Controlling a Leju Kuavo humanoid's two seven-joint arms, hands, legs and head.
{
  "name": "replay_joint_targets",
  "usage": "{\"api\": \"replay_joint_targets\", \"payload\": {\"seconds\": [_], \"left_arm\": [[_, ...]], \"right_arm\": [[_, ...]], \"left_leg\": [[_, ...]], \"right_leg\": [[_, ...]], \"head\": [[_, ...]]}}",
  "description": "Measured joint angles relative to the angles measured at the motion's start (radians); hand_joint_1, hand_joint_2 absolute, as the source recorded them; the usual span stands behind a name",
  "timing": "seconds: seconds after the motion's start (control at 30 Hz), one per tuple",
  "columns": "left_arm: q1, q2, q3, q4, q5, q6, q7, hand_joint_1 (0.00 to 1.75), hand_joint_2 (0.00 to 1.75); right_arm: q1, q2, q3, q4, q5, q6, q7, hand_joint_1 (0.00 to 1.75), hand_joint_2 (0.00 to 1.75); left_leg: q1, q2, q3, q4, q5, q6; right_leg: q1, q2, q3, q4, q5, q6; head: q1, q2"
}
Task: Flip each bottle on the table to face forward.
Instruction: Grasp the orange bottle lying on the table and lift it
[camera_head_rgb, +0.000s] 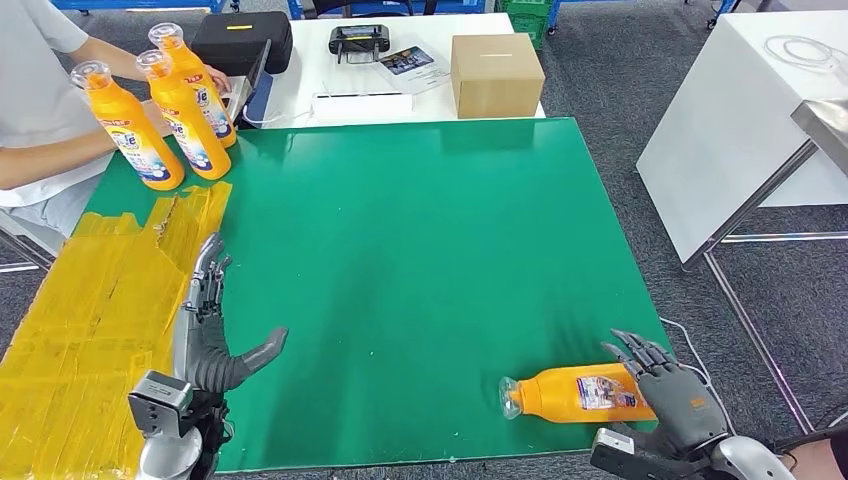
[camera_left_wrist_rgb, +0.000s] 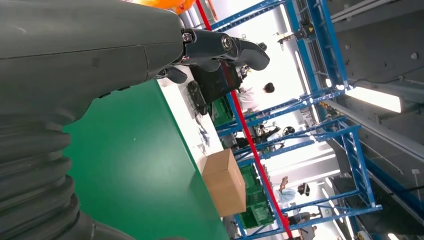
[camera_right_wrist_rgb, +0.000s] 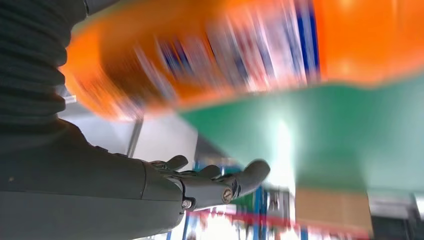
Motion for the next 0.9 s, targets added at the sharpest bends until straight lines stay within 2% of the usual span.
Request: {"api": "replay_joint_targets", "payload": {"seconds": [0.17, 0.43, 0.77, 0.9], "left_arm": [[-0.001, 0.002, 0.000, 0.000, 0.011, 0.000, 0.000, 0.00, 1.75], [-0.004, 0.004, 0.000, 0.000, 0.017, 0.000, 0.000, 0.00, 1.75], [-0.007, 0.005, 0.000, 0.001, 0.017, 0.000, 0.000, 0.00, 1.75], [-0.008, 0.006, 0.000, 0.001, 0.016, 0.000, 0.000, 0.00, 1.75]], "right_arm": [[0.031, -0.062, 0.011, 0.011, -0.076, 0.051, -0.002, 0.00, 1.75], [0.058, -0.122, 0.030, 0.011, -0.145, 0.067, -0.001, 0.00, 1.75], [0.059, -0.147, 0.048, 0.011, -0.137, 0.057, 0.022, 0.00, 1.75], [0.044, -0.142, 0.054, 0.022, -0.074, 0.026, 0.058, 0.00, 1.75]], "left_leg": [[0.000, -0.001, 0.000, 0.000, 0.000, 0.000], [0.000, 0.000, 0.000, 0.000, 0.000, 0.000], [0.000, 0.000, 0.000, 0.000, 0.000, 0.000], [0.000, 0.000, 0.000, 0.000, 0.000, 0.000]], "right_leg": [[0.000, -0.001, 0.000, 0.000, 0.000, 0.000], [0.000, 0.000, -0.001, 0.000, 0.000, 0.000], [0.000, 0.000, 0.000, 0.000, 0.000, 0.000], [0.000, 0.000, 0.000, 0.000, 0.000, 0.000]], "head": [[0.000, 0.000], [0.000, 0.000], [0.000, 0.000], [0.000, 0.000]]}}
